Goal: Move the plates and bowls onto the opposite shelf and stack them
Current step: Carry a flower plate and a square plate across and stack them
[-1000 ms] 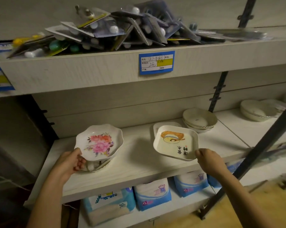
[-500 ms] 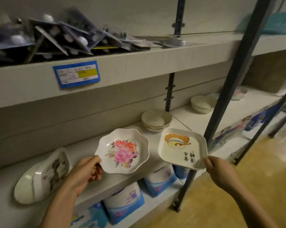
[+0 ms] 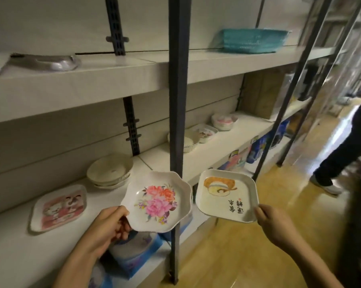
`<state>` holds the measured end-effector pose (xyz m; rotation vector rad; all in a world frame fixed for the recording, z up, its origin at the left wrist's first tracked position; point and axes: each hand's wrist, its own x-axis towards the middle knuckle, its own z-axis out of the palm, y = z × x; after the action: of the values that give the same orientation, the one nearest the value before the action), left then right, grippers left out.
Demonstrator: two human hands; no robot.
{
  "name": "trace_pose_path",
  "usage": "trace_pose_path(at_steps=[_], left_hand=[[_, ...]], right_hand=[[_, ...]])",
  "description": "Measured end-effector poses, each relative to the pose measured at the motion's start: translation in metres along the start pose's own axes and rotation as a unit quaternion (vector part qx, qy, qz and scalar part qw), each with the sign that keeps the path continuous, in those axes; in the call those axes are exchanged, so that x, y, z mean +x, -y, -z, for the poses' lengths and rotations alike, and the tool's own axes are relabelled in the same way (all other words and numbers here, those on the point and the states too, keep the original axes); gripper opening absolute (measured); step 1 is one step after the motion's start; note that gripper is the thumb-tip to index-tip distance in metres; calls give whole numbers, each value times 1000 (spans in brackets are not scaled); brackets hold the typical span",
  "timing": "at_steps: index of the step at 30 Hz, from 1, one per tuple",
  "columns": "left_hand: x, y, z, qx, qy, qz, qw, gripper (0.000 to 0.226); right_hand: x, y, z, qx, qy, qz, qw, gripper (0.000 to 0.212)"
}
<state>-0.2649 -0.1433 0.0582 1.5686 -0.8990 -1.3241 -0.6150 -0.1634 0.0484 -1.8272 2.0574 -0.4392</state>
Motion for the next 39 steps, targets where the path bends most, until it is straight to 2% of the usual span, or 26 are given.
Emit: trace_pose_path(at_steps=[8,15,19,30,39], left_hand=[[31,-14,-120,6,21,-2,1000,26],[73,-34,-185,15,9,14,1000,24],[110,-43,-210,13,-19,15,1000,28],[205,-82,-258,-36,-111,13,993,23],[243,-98,-290,-75,-239,32,968,28]], right_hand=[[58,-96,50,-13,0,-22,1000,35],[125,-134,69,3,4,-25,1000,38],[174,-143,77,27,16,-7,1000,39],[339,-147,92,31,76,53,995,37],[483,-130,68,18,151,156,976,35]])
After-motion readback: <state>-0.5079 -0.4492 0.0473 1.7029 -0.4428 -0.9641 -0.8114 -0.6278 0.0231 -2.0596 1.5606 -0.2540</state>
